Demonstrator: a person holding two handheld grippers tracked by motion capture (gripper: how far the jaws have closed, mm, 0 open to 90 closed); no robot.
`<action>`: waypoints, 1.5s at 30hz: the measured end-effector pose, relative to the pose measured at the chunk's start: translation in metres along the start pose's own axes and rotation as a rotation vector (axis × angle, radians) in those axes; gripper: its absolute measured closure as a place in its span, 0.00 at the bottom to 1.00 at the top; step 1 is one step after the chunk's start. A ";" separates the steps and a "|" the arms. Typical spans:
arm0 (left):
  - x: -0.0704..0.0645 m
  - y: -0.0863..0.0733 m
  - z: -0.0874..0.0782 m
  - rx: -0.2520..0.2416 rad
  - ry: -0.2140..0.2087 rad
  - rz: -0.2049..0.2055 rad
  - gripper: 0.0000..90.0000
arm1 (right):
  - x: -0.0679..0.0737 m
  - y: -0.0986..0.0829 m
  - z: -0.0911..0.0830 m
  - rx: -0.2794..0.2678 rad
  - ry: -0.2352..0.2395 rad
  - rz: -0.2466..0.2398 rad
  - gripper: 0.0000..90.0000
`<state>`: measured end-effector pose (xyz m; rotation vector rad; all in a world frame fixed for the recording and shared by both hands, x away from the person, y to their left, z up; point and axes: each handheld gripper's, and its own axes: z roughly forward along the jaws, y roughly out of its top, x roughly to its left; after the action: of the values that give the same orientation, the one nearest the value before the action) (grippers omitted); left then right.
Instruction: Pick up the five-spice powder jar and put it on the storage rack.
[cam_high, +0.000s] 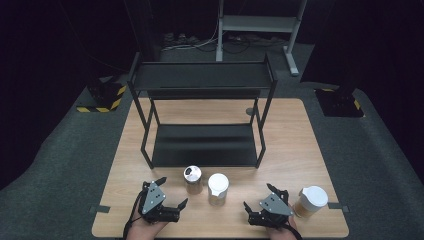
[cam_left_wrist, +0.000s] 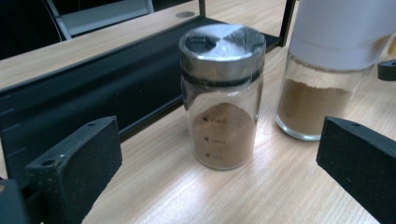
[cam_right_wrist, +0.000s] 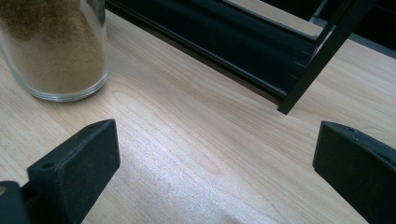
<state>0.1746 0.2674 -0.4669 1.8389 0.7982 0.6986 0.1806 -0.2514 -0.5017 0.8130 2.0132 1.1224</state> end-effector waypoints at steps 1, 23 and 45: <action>0.000 0.000 0.000 -0.004 0.001 -0.001 0.00 | 0.000 0.000 0.000 0.000 0.000 0.001 0.00; -0.002 0.021 0.011 -0.043 -0.021 0.034 0.00 | 0.000 0.000 0.000 0.001 -0.001 0.003 0.00; 0.001 0.022 0.031 -0.067 -0.049 -0.006 0.00 | -0.001 0.000 0.000 0.001 0.006 0.001 0.00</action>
<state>0.2031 0.2450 -0.4578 1.7859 0.7394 0.6665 0.1807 -0.2521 -0.5013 0.8117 2.0186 1.1253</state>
